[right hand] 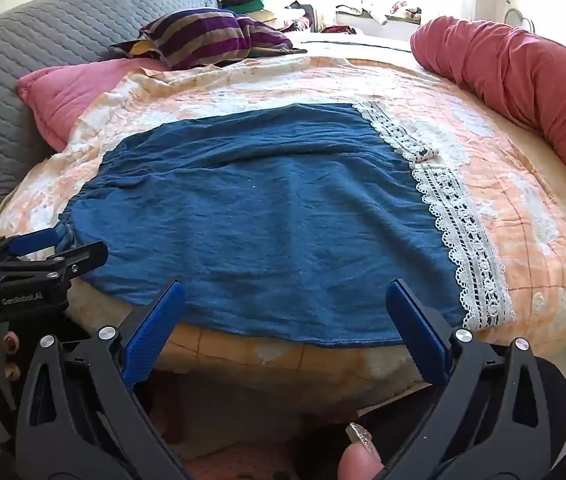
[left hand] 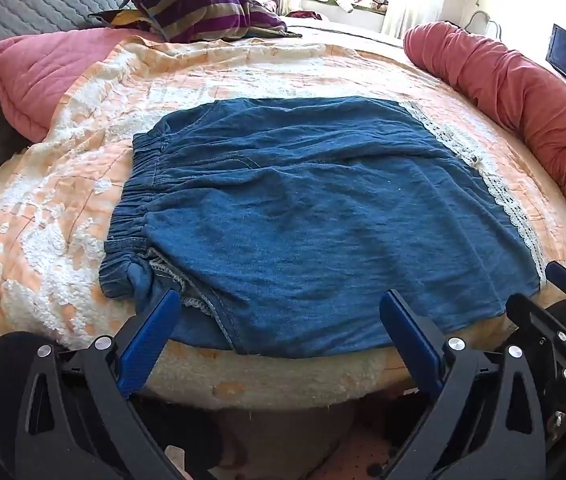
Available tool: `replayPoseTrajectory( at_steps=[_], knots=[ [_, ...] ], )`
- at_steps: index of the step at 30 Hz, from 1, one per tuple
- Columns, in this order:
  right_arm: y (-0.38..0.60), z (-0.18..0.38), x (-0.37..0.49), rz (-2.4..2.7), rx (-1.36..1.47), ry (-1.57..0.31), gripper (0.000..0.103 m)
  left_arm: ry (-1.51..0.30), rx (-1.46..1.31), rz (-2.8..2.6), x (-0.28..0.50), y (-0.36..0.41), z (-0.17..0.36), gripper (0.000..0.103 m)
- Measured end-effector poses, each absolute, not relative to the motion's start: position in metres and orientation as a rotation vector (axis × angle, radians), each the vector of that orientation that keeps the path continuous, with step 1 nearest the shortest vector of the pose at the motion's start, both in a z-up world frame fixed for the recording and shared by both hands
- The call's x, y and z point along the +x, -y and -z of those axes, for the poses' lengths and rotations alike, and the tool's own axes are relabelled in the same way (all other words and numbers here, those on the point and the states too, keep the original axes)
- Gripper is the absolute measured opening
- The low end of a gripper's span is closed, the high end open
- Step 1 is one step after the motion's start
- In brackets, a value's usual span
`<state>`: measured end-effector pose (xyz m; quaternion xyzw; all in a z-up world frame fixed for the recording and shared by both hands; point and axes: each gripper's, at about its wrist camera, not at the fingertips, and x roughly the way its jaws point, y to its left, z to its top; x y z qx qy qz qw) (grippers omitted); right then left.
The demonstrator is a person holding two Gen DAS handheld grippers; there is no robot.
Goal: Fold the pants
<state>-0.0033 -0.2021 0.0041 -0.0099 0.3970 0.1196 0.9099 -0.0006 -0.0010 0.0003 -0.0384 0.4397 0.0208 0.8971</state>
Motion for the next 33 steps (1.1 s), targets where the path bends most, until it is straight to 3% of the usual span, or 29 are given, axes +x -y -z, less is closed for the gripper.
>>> replayPoseTrajectory(
  at_steps=[33],
  knots=[
    [0.201,-0.006,-0.008,-0.241,-0.038,-0.821,0.095,-0.894,-0.095,-0.033,-0.005,0.006,-0.011,0.099]
  ],
)
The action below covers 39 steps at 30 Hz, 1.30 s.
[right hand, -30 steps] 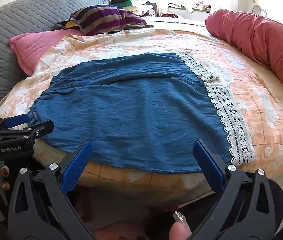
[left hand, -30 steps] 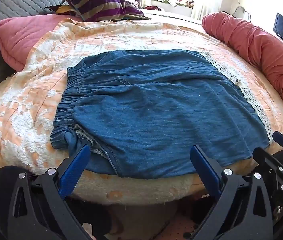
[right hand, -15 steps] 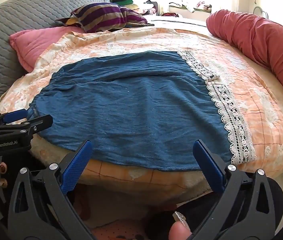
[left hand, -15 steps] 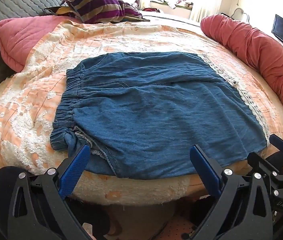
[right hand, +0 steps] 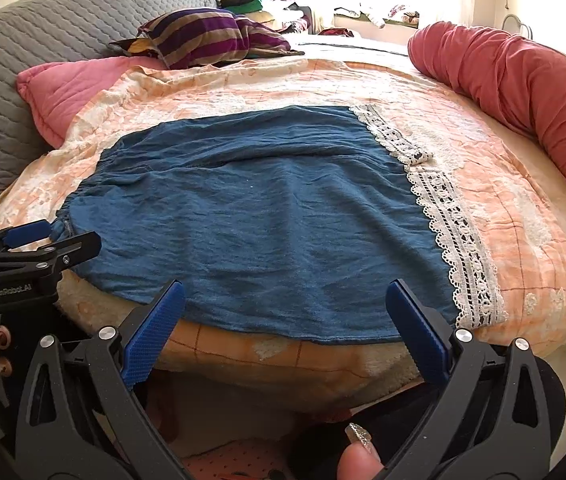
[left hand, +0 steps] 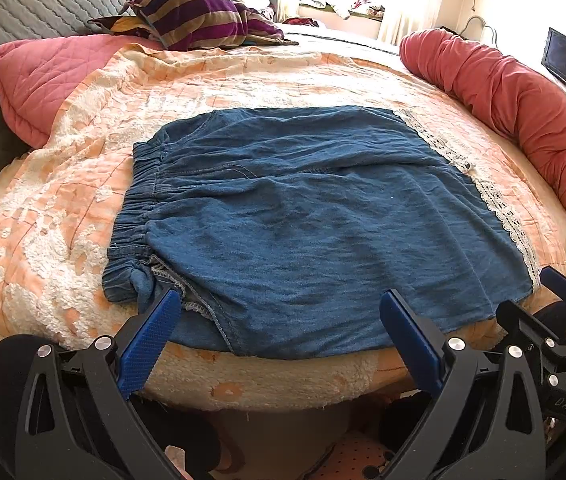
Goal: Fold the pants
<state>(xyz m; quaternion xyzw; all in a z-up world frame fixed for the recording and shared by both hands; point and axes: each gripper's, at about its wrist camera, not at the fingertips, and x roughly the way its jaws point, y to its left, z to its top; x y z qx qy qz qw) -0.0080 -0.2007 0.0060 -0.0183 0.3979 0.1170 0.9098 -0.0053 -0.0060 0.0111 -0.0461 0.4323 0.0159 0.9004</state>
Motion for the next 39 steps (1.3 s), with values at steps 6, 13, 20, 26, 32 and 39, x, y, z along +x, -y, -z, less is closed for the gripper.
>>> replayPoseTrajectory(
  at_steps=[6,13,20,26,32,39],
  knots=[
    [0.1999,-0.0058,-0.0079,-0.240,-0.038,-0.820,0.095,-0.893,-0.097,-0.032,-0.0056,0.0038,-0.0119,0.099],
    [0.2011,-0.0063,-0.0079,-0.235,-0.039,-0.820,0.095,-0.890,-0.097,-0.035,-0.0036,0.0040,-0.0124,0.099],
    [0.2010,-0.0064,-0.0078,-0.234,-0.041,-0.820,0.095,-0.891,-0.093,-0.034,-0.0032,0.0019,-0.0146,0.099],
    [0.2005,-0.0073,-0.0072,-0.232,-0.043,-0.816,0.095,-0.887,-0.091,-0.035,-0.0062,0.0016,-0.0140,0.099],
    [0.2009,-0.0069,-0.0071,-0.233,-0.042,-0.817,0.095,-0.887,-0.092,-0.034,-0.0065,0.0014,-0.0137,0.099],
    [0.1986,-0.0070,-0.0071,-0.231,-0.043,-0.818,0.095,-0.888,-0.092,-0.032,-0.0066,0.0017,-0.0125,0.099]
  ],
)
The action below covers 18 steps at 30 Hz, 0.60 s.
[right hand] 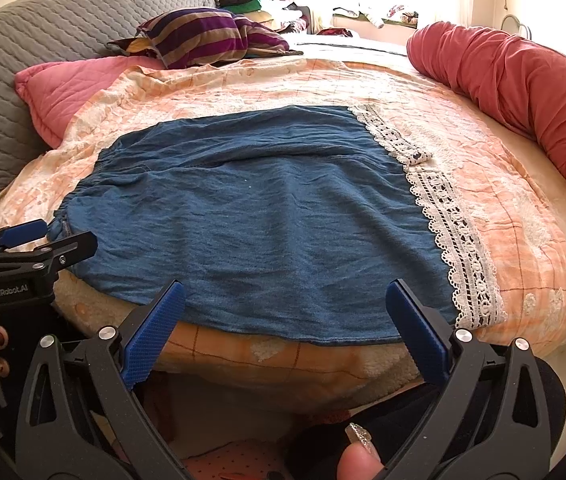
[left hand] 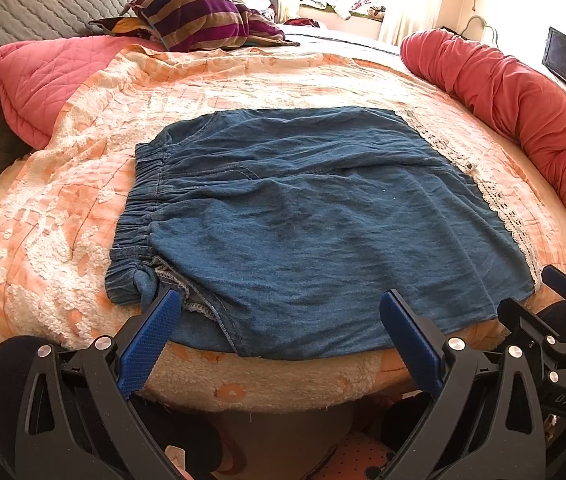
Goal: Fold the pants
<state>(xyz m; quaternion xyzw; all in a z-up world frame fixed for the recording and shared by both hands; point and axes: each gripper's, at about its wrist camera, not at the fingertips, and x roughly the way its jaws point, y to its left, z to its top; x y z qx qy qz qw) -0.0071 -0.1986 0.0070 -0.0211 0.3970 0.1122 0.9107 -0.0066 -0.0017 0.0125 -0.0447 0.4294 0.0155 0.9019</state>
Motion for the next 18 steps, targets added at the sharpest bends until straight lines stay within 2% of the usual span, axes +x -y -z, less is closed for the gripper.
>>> replayPoseTrajectory(
  at_steps=[18],
  knots=[
    [0.172,-0.026,0.034,-0.275,-0.073,-0.800,0.095,-0.867,-0.119,-0.104,0.027,-0.034,-0.017,0.099]
  ],
)
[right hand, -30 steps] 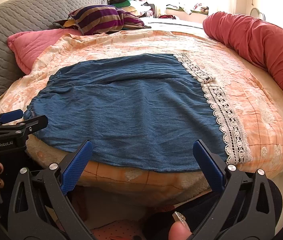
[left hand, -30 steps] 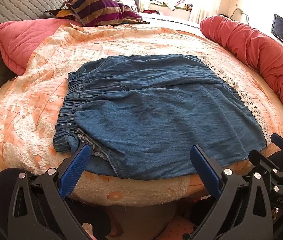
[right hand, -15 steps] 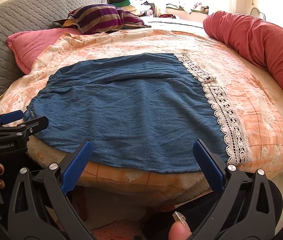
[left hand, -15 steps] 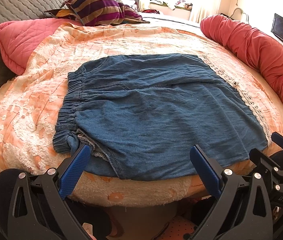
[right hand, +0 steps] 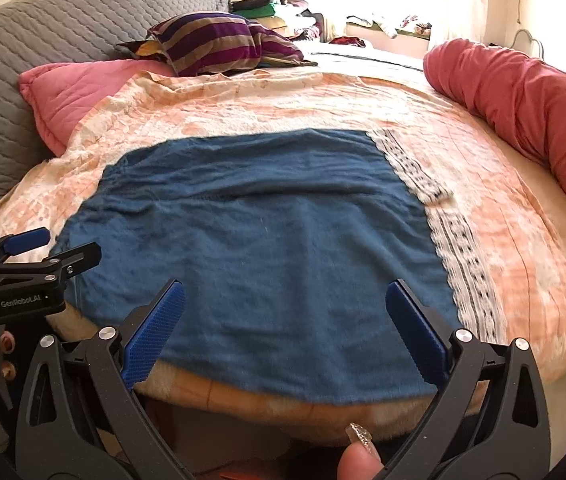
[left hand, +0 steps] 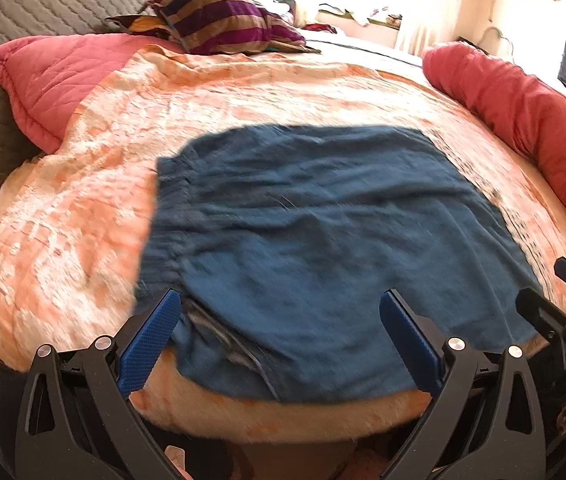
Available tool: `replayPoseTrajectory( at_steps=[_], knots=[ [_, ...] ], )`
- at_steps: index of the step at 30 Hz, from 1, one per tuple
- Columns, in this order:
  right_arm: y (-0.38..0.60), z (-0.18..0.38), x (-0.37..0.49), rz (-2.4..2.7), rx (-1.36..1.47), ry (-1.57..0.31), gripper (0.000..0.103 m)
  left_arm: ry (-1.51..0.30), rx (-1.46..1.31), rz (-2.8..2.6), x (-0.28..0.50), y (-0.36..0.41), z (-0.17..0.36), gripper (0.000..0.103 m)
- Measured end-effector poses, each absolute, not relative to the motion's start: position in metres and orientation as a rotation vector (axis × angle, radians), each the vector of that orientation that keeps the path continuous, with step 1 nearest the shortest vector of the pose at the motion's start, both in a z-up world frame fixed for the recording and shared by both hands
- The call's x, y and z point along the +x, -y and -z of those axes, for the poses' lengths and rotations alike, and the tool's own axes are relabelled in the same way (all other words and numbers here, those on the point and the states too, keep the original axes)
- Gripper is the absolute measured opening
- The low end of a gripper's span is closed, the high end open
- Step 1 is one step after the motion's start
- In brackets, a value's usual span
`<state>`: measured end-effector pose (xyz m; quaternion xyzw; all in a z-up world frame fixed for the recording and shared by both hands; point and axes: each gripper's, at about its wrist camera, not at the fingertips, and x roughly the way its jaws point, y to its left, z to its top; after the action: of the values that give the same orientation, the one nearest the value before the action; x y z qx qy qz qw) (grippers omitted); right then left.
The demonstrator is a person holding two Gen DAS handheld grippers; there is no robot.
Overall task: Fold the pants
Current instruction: 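Move the left tool to the elastic waistband and close on it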
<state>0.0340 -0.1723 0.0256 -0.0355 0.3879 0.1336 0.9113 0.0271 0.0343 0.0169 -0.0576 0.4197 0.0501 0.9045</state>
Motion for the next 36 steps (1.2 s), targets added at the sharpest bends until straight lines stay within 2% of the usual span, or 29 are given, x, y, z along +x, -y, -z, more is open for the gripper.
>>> replayPoseTrajectory(
  at_steps=[12,22,36],
  knots=[
    [0.123,-0.035,0.118,-0.452,-0.105,-0.843,0.095,-0.885,-0.170,-0.216,0.090,-0.105,-0.029,0.099],
    [0.086,-0.031,0.186,-0.475,-0.230,-0.836,0.095,-0.944,-0.213,-0.271,0.155,-0.162,-0.013,0.099],
    [0.028,-0.008,0.277,-0.574,-0.408,-0.881,0.095,-0.976,-0.207,-0.152,0.197,-0.176,0.021,0.099]
  ],
)
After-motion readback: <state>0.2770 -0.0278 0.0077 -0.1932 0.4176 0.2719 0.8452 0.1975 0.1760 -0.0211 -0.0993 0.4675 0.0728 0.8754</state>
